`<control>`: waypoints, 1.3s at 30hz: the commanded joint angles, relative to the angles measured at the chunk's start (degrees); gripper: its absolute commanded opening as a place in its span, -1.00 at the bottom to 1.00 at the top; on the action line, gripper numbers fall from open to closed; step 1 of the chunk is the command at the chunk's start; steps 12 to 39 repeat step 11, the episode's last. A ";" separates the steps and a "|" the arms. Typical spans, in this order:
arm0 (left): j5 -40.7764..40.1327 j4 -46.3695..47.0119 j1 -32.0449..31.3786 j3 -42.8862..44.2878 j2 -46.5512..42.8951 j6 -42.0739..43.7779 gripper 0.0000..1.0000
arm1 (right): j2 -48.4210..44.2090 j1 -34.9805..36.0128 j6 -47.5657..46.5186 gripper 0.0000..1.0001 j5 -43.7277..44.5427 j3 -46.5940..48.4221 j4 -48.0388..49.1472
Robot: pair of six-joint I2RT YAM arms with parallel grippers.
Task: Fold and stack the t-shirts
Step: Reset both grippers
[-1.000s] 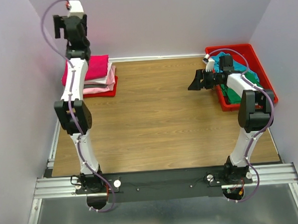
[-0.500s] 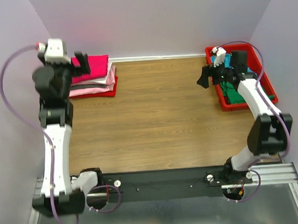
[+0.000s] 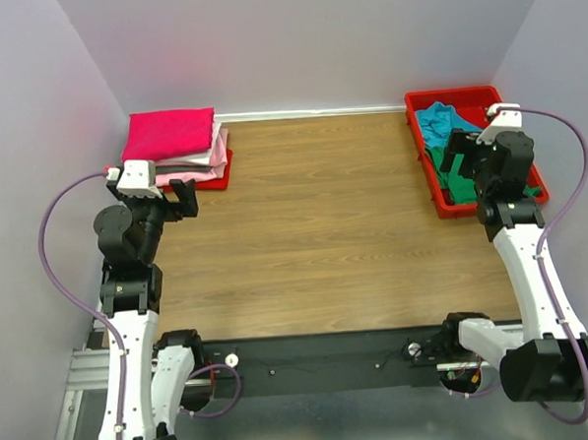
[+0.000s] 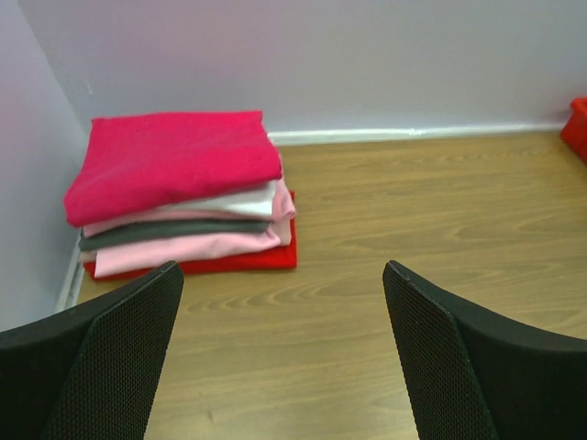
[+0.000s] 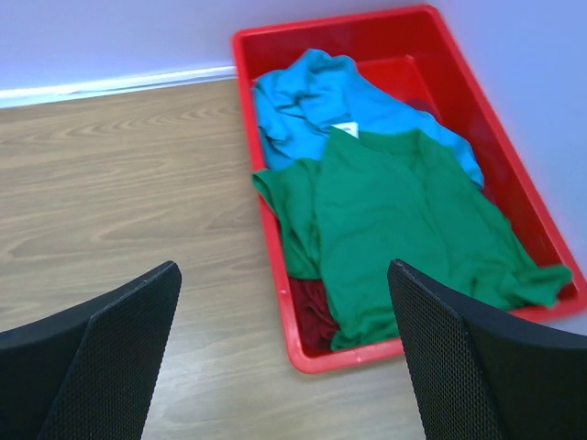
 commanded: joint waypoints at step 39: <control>2.57 4.56 -1.38 -5.06 -3.89 -2.30 0.93 | -4.00 -0.16 -2.34 1.00 11.42 -3.05 1.05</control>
